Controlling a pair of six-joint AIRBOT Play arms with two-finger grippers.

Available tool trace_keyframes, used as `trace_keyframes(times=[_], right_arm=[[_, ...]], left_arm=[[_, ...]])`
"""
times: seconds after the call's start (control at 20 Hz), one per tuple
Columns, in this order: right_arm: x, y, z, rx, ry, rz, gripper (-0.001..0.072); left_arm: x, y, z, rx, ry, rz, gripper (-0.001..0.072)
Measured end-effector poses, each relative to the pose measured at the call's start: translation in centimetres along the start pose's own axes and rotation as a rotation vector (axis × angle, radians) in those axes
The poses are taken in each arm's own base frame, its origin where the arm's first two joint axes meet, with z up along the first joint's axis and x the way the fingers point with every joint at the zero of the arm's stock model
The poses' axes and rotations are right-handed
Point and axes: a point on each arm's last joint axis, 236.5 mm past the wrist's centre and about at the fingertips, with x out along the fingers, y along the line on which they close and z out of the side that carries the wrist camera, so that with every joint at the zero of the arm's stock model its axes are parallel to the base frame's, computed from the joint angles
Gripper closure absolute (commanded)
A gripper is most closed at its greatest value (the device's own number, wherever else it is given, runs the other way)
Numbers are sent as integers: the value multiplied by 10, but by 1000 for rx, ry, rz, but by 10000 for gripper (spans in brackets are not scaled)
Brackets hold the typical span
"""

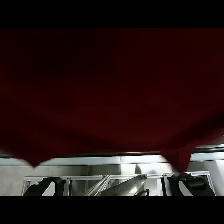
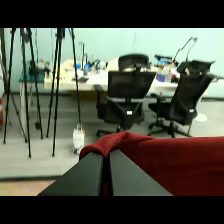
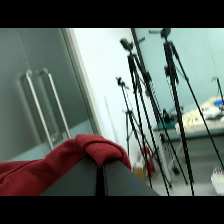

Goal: Fold the shirts.

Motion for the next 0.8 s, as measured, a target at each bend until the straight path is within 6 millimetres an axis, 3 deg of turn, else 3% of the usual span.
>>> trace_keyframes(times=[0.1,0.2,0.3,0.45,0.6,0.7,0.8], right_arm=[[25,-20,-34,17,117,-32,694],[57,-53,-88,44,277,-84,694],[91,-102,-170,97,476,-160,694],[120,-181,-303,177,725,-287,694],[126,-255,-436,260,899,-410,695],[124,-287,-503,308,966,-466,695],[118,-308,-554,339,1011,-507,695]], left_arm=[[26,17,-31,-43,61,22,691],[60,41,-83,-84,164,51,691],[101,70,-158,-133,323,85,691],[150,108,-277,-201,565,126,691],[186,137,-394,-267,800,154,691],[201,143,-455,-287,927,145,691],[217,139,-501,-275,1014,116,691]])
